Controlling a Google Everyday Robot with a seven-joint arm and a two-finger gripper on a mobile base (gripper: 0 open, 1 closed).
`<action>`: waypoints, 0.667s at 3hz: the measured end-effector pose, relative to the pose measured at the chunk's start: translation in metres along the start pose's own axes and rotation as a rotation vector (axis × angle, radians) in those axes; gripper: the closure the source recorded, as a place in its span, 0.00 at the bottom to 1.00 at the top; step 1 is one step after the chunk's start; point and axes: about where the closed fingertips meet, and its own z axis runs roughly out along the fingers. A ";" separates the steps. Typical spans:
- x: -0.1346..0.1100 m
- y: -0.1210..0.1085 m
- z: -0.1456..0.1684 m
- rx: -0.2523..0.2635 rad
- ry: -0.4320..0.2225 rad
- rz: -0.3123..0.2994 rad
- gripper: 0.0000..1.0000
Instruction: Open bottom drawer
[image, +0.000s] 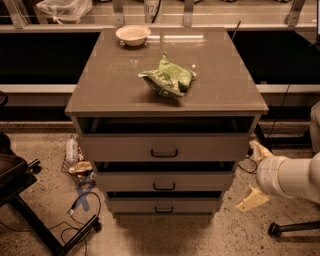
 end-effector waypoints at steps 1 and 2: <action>0.040 0.022 0.039 -0.026 -0.002 0.032 0.00; 0.076 0.045 0.094 -0.065 -0.073 0.034 0.00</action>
Offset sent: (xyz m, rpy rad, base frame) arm 0.0046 -0.0148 -0.1839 0.1310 0.0454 0.0802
